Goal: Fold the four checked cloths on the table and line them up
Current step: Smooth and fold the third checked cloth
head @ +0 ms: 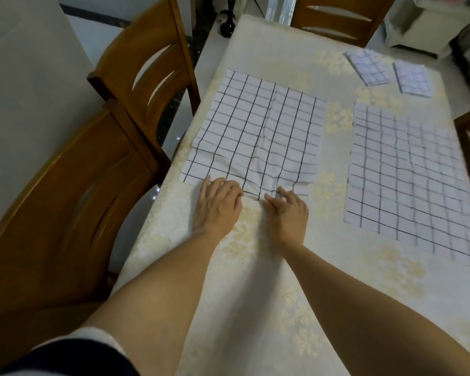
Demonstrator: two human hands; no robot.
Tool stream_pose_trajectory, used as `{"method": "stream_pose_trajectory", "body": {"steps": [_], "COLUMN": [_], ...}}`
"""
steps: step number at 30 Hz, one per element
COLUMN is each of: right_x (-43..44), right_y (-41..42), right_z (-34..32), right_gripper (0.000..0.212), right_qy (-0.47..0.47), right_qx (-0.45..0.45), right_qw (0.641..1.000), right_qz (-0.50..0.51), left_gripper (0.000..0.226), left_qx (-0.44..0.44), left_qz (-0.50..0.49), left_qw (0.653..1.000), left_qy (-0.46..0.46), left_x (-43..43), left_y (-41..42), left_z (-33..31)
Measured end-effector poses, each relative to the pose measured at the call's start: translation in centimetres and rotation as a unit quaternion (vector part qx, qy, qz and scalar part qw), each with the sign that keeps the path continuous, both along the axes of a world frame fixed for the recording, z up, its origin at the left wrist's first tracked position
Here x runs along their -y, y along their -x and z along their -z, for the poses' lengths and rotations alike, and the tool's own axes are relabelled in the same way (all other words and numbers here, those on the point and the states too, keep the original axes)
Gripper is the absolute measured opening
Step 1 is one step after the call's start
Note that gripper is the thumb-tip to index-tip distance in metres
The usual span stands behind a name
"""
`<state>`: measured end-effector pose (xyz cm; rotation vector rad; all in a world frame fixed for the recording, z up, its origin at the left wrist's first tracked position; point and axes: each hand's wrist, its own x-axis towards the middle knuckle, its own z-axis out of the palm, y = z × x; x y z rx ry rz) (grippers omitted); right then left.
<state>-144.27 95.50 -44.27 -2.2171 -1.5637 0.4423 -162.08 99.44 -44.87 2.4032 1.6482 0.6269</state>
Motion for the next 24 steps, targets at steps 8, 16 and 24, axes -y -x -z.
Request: {"method": "stream_pose_trajectory", "body": {"steps": [8,16,24], "right_x": [8.9,20.9,30.0], "right_y": [-0.2,2.8,4.4], "right_z": [-4.0,-4.4,-5.2], "right_gripper": [0.023,0.031,0.047], "right_qy": [0.013,0.029,0.049], "right_qx": [-0.005,-0.006,0.018], "right_qw": [1.000,0.998,0.999], "right_qz": [-0.023,-0.048,-0.017], "left_gripper": [0.048,0.032,0.029], "left_qx": [0.015,-0.011,-0.170], "left_qz": [0.071,0.107,0.089], "left_qw": [0.997,0.994,0.975], "left_qy": [-0.005,0.003,0.115], "left_x": [8.1,19.2,29.2], "left_y": [0.7,3.1,2.5], "left_z": [-1.9,-1.6,-3.3]}}
